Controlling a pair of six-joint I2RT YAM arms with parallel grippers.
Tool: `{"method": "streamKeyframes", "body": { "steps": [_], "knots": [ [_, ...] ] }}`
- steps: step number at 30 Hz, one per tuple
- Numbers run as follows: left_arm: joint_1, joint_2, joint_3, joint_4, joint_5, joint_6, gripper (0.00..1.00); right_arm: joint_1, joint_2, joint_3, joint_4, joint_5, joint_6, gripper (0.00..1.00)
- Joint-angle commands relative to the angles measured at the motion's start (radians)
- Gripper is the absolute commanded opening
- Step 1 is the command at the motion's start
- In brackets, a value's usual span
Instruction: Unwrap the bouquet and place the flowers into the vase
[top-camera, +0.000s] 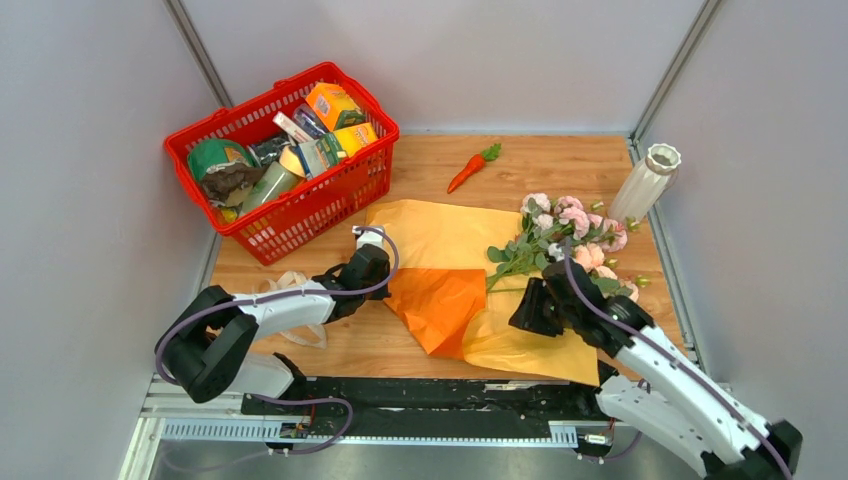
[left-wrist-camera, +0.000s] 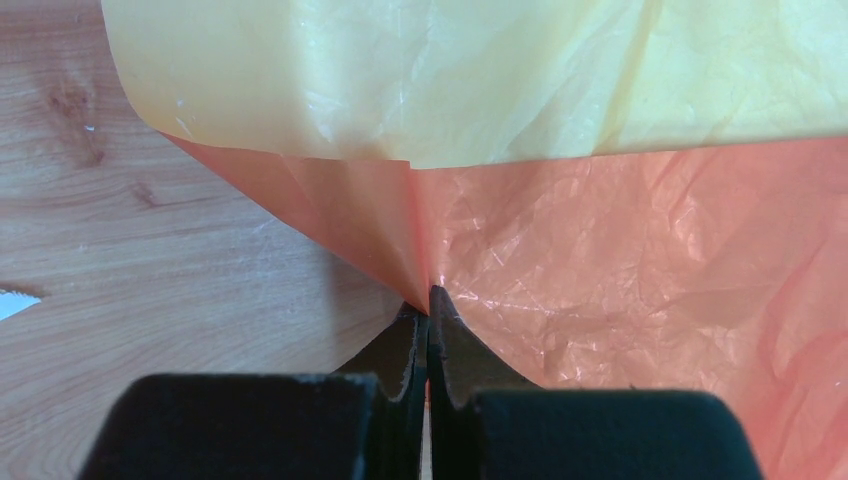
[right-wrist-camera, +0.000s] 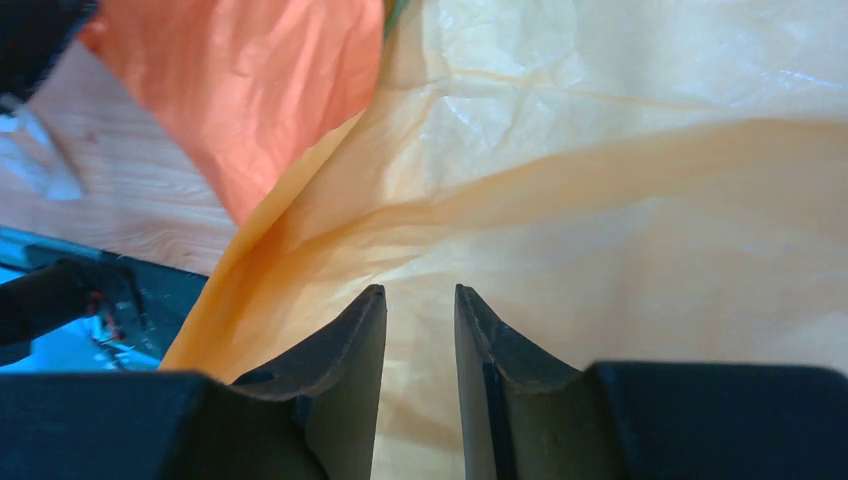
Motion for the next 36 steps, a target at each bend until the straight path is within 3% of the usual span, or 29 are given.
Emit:
{"method": "streamKeyframes", "body": {
  "steps": [1,6,12,17,22,29,34,36],
  "knots": [
    [0.003,0.000,0.036,0.007,-0.015,0.017,0.00,0.004,-0.160,-0.077,-0.001,-0.057,0.095,0.36],
    [0.003,0.024,0.046,0.019,-0.018,0.025,0.00,0.003,-0.158,-0.076,0.174,0.013,0.092,0.38],
    [0.003,0.046,0.068,0.013,-0.042,0.034,0.00,0.001,0.027,0.001,0.338,0.157,0.040,0.40],
    [0.003,0.092,0.108,-0.007,-0.075,0.035,0.00,0.001,0.234,-0.053,0.448,0.114,0.025,0.39],
    [0.003,0.159,0.172,-0.060,-0.136,0.041,0.00,0.000,0.335,-0.113,0.577,0.151,0.014,0.39],
    [0.006,0.211,0.226,-0.079,-0.159,0.058,0.00,-0.012,0.366,-0.147,0.691,0.251,-0.044,0.39],
    [0.009,0.222,0.284,-0.122,-0.167,0.065,0.00,-0.043,0.399,-0.079,0.686,0.251,-0.128,0.39],
    [0.009,0.196,0.305,-0.146,-0.161,0.063,0.07,-0.045,0.392,-0.038,0.641,0.230,-0.136,0.39]
  ]
}}
